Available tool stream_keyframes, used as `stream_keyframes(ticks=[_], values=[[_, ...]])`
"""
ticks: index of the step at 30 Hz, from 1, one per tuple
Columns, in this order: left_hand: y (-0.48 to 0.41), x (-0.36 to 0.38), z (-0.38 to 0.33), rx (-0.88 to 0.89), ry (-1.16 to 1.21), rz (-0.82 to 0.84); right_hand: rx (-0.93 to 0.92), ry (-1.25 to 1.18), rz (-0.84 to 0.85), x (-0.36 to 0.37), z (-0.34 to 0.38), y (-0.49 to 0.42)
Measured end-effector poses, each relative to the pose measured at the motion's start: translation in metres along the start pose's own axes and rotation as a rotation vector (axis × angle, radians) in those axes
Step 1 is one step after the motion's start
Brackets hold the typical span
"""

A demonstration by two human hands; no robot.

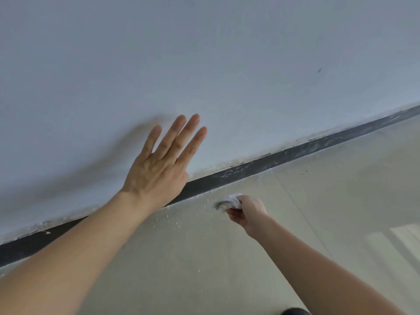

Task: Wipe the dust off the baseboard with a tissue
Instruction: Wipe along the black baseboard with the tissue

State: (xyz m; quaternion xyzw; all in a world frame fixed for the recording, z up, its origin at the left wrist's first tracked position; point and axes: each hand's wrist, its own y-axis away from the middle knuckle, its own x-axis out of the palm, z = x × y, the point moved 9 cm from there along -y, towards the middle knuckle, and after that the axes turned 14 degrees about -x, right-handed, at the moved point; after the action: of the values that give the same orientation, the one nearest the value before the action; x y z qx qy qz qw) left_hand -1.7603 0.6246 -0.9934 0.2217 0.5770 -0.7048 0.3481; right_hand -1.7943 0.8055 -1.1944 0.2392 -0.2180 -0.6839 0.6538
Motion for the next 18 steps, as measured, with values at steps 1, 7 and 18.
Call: stream_keyframes(ticks=[1, 7, 18], values=[[-0.014, 0.001, -0.012, 0.051, -0.004, -0.01, 0.021, -0.025, 0.012, -0.001, -0.008, 0.0], [-0.064, 0.017, -0.044, 0.306, -0.239, -0.086, 0.105, -0.244, 0.23, 0.057, -0.023, -0.014], [-0.056, 0.029, -0.045, 0.377, -0.467, -0.151, 0.047, -0.521, -0.146, -0.031, 0.015, -0.102]])
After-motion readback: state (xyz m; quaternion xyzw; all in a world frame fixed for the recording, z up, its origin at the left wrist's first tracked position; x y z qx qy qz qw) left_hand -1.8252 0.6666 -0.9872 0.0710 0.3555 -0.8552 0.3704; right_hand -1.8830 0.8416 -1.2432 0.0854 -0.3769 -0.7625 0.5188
